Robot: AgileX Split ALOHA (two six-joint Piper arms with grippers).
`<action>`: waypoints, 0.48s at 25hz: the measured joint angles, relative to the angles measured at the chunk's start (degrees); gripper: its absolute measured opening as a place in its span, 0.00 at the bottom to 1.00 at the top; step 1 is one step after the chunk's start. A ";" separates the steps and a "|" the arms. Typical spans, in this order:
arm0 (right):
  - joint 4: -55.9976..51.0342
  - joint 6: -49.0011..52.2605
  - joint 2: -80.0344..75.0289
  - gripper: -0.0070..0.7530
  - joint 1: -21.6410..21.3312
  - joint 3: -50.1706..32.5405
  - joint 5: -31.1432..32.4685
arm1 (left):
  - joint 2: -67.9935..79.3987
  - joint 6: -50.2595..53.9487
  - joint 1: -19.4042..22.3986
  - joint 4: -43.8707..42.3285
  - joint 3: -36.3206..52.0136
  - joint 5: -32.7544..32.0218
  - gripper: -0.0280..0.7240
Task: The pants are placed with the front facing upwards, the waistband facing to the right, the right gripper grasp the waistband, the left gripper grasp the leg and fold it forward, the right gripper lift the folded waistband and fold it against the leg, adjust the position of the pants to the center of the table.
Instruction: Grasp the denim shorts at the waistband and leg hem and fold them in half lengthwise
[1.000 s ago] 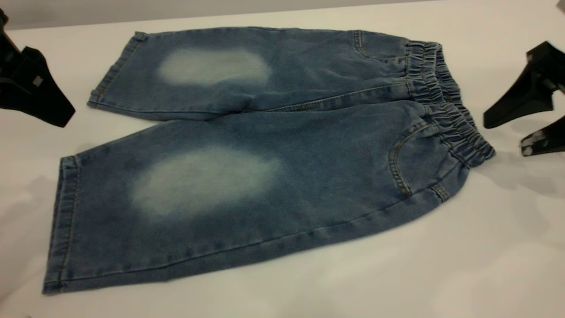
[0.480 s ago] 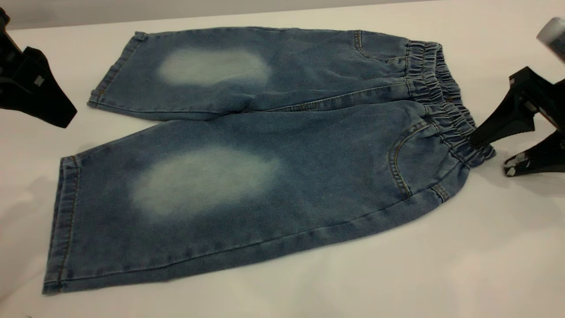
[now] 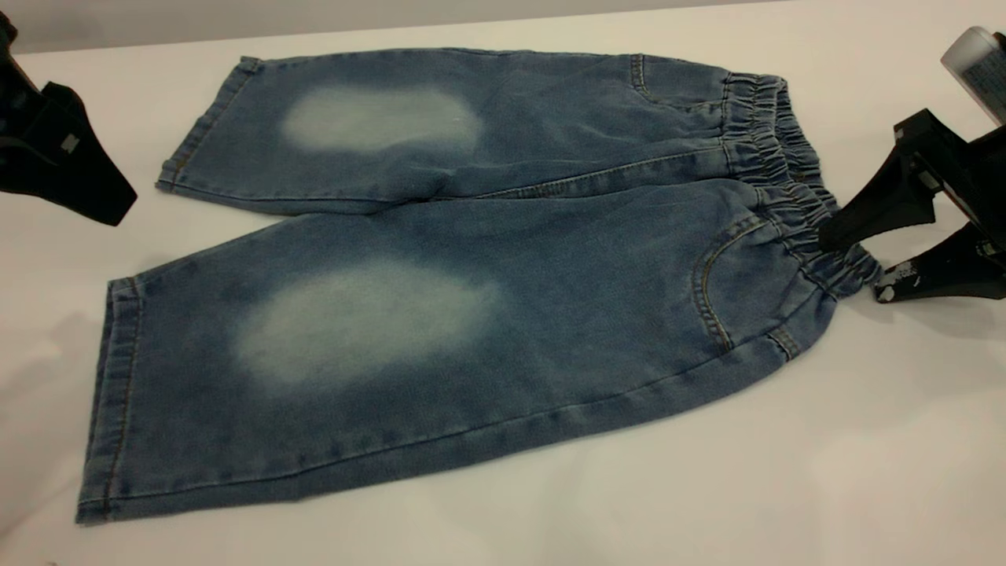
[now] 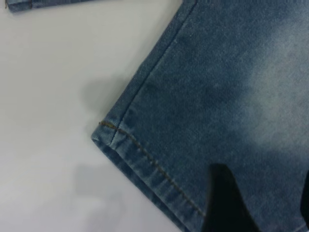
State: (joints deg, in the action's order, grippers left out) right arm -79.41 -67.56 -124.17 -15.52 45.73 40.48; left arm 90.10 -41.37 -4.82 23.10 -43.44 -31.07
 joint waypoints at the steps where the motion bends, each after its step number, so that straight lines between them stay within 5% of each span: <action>1: 0.00 0.00 0.00 0.63 0.00 0.00 -0.06 | 0.00 0.00 0.00 0.00 0.00 0.00 0.52; 12: -0.67 -0.61 -1.50 0.63 0.00 1.18 1.65 | 0.00 0.00 0.00 0.05 0.00 0.18 0.52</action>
State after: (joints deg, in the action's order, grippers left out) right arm -80.08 -68.16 -125.67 -15.52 46.92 42.12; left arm 90.10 -41.37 -4.82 23.16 -43.44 -30.90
